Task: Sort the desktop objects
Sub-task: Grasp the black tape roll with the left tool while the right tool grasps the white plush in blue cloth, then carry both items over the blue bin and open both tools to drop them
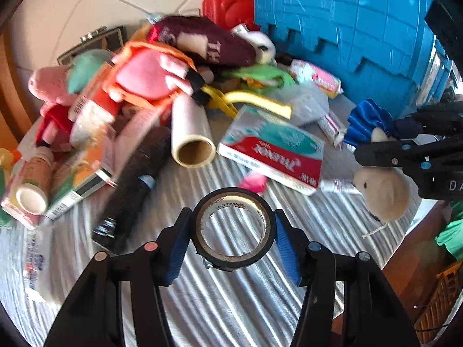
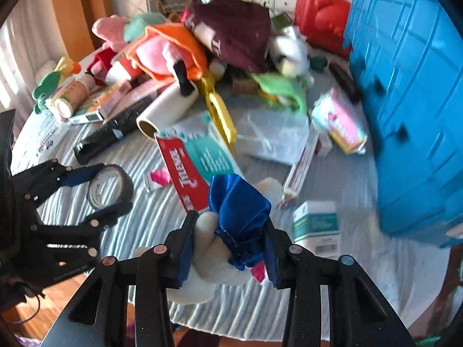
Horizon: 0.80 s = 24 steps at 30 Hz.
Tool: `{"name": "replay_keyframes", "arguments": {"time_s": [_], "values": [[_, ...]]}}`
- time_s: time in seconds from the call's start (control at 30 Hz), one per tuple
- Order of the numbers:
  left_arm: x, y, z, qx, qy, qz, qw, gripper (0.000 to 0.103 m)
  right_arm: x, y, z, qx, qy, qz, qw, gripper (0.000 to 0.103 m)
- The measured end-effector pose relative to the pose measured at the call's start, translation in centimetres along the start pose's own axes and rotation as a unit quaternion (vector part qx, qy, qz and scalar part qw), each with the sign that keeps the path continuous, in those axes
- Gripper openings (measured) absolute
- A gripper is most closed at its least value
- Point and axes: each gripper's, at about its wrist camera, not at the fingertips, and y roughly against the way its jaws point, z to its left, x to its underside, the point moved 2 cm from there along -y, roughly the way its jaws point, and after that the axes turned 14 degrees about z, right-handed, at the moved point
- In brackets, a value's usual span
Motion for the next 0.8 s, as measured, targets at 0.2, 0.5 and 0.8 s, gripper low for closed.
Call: {"name": "replay_keyframes", "arguments": {"time_s": [0.2, 0.5, 0.8], "values": [[-1.5, 3.5, 1.5, -0.017, 0.006, -0.037, 0.9991, 0.055, -1.2, 2.6, 0.1, 0.014, -0.002, -0.036, 0.999, 0.040], [-5.9, 10.1, 2.0, -0.033, -0.021, -0.117, 0.9924, 0.055, -3.4, 9.0, 0.1, 0.046, -0.011, -0.112, 0.993, 0.040], [-12.3, 16.3, -0.9, -0.025, -0.073, -0.204, 0.9760, 0.055, -4.9, 16.4, -2.3, 0.100, -0.036, -0.193, 0.975, 0.040]]}}
